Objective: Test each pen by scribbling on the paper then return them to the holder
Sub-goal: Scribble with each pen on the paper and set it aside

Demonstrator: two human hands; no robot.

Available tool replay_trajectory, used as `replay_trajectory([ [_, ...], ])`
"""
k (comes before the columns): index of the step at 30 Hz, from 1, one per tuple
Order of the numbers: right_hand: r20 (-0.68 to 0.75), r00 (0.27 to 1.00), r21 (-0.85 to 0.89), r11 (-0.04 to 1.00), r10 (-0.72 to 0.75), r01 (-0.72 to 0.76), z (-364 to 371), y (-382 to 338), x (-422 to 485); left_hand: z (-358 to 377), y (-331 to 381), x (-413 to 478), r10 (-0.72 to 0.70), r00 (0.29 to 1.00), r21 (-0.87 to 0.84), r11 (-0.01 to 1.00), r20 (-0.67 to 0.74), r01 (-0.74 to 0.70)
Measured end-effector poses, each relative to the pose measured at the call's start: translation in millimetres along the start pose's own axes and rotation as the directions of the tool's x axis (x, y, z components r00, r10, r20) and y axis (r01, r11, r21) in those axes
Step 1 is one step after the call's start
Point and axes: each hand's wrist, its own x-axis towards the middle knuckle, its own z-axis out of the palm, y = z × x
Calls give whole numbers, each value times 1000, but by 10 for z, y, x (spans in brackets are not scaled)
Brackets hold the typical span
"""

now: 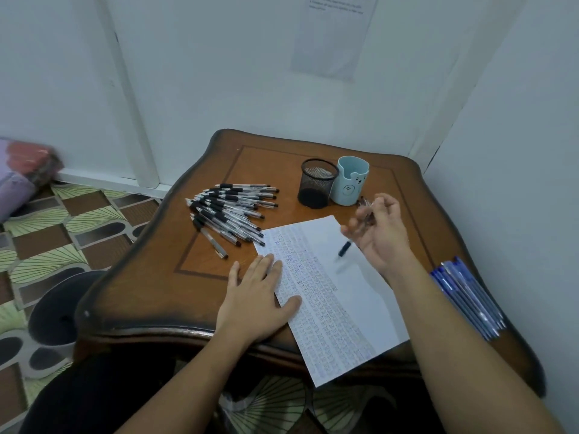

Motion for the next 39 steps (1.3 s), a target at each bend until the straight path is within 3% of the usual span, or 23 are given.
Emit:
replay_trajectory([
  [5, -25, 999, -90, 995, 40, -42, -273, 128, -221, 15, -12, -4, 2, 1000, -2, 1000, 13, -2],
  [12, -49, 997, -4, 998, 67, -67, -394, 227, -353, 49, -5, 2, 9, 1000, 7, 1000, -5, -9],
  [19, -31, 981, 354, 920, 191, -168, -517, 297, -369, 59, -10, 15, 13, 1000, 17, 1000, -12, -12],
  [24, -16, 983, 37, 983, 182, -181, -594, 368, -338, 43, -6, 10, 11, 1000, 22, 1000, -2, -11],
  [27, 45, 994, -86, 992, 97, -93, -595, 375, -362, 47, -6, 17, 12, 1000, 26, 1000, 1, -12],
  [33, 144, 989, -371, 928, 12, 43, -564, 461, -336, 54, -16, 27, 10, 1000, 34, 999, 5, -10],
  [39, 211, 976, -421, 907, 63, 33, -565, 549, -334, 56, -11, 26, 11, 1000, 30, 999, -6, -11],
])
